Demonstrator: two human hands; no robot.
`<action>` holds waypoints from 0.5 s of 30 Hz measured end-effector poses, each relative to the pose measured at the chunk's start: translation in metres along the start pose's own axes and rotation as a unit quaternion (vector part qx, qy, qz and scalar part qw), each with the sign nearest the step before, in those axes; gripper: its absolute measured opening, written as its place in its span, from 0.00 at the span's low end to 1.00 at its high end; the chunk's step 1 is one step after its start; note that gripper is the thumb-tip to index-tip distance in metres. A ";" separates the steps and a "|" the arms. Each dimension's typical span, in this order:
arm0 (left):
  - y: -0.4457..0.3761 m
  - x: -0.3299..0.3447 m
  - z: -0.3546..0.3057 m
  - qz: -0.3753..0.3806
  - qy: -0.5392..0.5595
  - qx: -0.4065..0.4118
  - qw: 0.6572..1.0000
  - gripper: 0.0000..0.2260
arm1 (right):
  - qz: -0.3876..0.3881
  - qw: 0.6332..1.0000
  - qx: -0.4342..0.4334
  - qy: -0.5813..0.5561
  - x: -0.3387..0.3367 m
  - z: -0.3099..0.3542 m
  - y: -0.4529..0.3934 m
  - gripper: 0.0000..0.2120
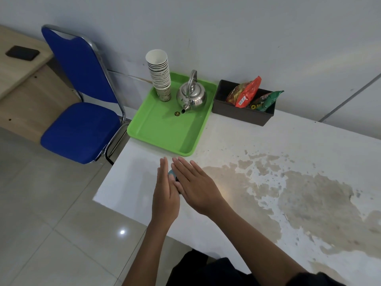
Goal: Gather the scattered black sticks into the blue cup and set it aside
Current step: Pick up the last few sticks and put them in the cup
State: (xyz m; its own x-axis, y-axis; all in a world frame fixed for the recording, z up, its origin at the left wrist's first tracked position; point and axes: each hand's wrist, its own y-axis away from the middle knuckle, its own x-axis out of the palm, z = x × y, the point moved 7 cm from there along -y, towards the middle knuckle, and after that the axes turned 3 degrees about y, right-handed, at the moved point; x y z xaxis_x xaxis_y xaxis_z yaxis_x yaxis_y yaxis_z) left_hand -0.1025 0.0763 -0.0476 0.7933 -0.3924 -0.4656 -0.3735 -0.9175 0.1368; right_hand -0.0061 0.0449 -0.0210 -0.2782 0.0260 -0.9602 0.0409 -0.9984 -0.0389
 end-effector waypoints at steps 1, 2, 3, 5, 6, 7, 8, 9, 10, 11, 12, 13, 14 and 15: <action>0.003 -0.002 0.002 -0.002 0.021 -0.021 1.000 0.24 | 0.006 1.000 -0.002 -0.009 0.001 0.002 0.000 0.25; 0.005 -0.004 0.006 -0.008 0.039 -0.045 0.998 0.22 | 0.013 1.000 -0.006 -0.019 0.003 0.003 0.000 0.25; 0.008 -0.007 0.009 -0.020 0.055 -0.062 0.996 0.21 | 0.020 0.999 -0.011 -0.026 0.005 0.004 0.000 0.26; 0.013 -0.013 0.014 -0.044 0.078 -0.077 0.993 0.19 | 0.026 0.999 -0.021 -0.015 0.008 0.004 0.000 0.25; 0.014 -0.015 0.016 -0.051 0.085 -0.080 0.992 0.17 | 0.027 0.999 -0.021 -0.004 0.010 0.002 0.000 0.24; 0.015 -0.018 0.018 -0.054 0.086 -0.083 0.991 0.17 | 0.028 0.999 -0.019 0.004 0.012 0.001 0.000 0.23; 0.016 -0.020 0.019 -0.055 0.077 -0.085 0.992 0.20 | 0.031 0.999 -0.017 0.007 0.013 0.000 0.000 0.23; 0.016 -0.022 0.020 -0.051 0.066 -0.090 0.992 0.24 | 0.033 0.999 -0.017 0.007 0.013 0.000 0.000 0.23; 0.016 -0.023 0.023 -0.042 0.057 -0.098 0.993 0.28 | 0.034 0.999 -0.018 0.005 0.013 0.000 -0.001 0.23; 0.016 -0.023 0.025 -0.027 0.056 -0.105 0.993 0.30 | 0.032 0.999 -0.017 -0.002 0.011 0.001 -0.001 0.23; 0.015 -0.021 0.027 -0.008 0.054 -0.108 0.993 0.31 | 0.026 0.999 -0.012 -0.018 0.008 0.002 -0.001 0.23; 0.015 -0.018 0.028 0.013 0.051 -0.104 0.993 0.32 | 0.018 0.999 0.002 -0.050 0.003 0.002 0.000 0.24; 0.014 -0.014 0.029 0.032 0.044 -0.098 0.994 0.34 | 0.009 0.995 0.024 -0.092 -0.002 0.000 0.002 0.26; 0.013 -0.010 0.028 0.047 0.045 -0.092 0.994 0.37 | 0.001 0.990 0.045 -0.136 -0.007 -0.001 0.005 0.28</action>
State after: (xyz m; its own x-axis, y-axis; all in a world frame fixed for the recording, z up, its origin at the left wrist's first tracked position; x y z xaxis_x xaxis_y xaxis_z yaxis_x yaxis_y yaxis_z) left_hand -0.1292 0.0701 -0.0659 0.8022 -0.4727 -0.3647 -0.3594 -0.8701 0.3372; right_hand -0.0025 0.0400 -0.0146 -0.5271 0.0209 -0.8495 -0.0406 -0.9992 0.0006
